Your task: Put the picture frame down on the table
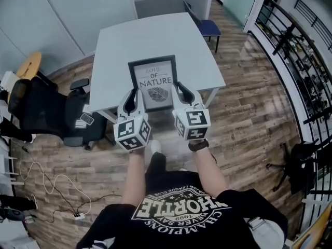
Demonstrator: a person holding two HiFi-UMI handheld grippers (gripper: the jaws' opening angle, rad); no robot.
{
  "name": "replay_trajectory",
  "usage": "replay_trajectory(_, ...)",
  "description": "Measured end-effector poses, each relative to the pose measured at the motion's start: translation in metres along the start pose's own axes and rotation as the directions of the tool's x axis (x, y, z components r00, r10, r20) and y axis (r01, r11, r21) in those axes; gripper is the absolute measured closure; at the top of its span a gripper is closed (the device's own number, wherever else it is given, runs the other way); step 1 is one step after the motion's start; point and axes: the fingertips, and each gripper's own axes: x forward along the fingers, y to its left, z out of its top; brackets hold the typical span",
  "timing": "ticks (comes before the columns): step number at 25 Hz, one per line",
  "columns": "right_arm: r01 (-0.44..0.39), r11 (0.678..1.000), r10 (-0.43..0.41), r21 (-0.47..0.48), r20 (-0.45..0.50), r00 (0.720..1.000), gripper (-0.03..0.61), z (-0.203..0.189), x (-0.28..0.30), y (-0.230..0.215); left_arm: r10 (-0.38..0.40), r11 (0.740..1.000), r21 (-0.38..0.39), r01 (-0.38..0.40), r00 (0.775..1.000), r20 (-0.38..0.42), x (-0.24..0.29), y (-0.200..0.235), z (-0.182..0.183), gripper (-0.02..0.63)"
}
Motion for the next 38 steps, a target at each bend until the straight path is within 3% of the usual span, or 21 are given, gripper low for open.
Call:
replay_trajectory(5,-0.001,1.000,0.001,-0.027,-0.004,1.000,0.514,0.016,0.052,-0.002,-0.003,0.999,-0.037,0.004,1.000,0.010,0.044,0.027,0.016,0.548)
replay_trajectory(11,-0.037,0.999,0.036,-0.024,-0.041,0.999,0.512,0.004,0.117,0.016,0.036,0.997,-0.073,-0.036,0.999,-0.007,0.083,0.082,0.013,0.548)
replay_trajectory(21,-0.042,0.999,0.042,0.007,-0.070,0.997,0.512,-0.012,0.184,0.022,0.046,0.996,-0.076,-0.050,0.998,-0.052,0.131,0.130,0.007,0.548)
replay_trajectory(32,-0.019,0.999,0.023,0.035,-0.134,0.991,0.511,-0.052,0.237,0.031,0.036,0.993,-0.109,-0.051,0.991,-0.132,0.173,0.180,-0.027,0.548)
replay_trajectory(38,0.013,0.999,-0.005,0.048,-0.171,0.985,0.511,-0.068,0.263,0.003,0.014,0.992,-0.119,-0.036,0.984,-0.178,0.212,0.179,-0.046,0.548)
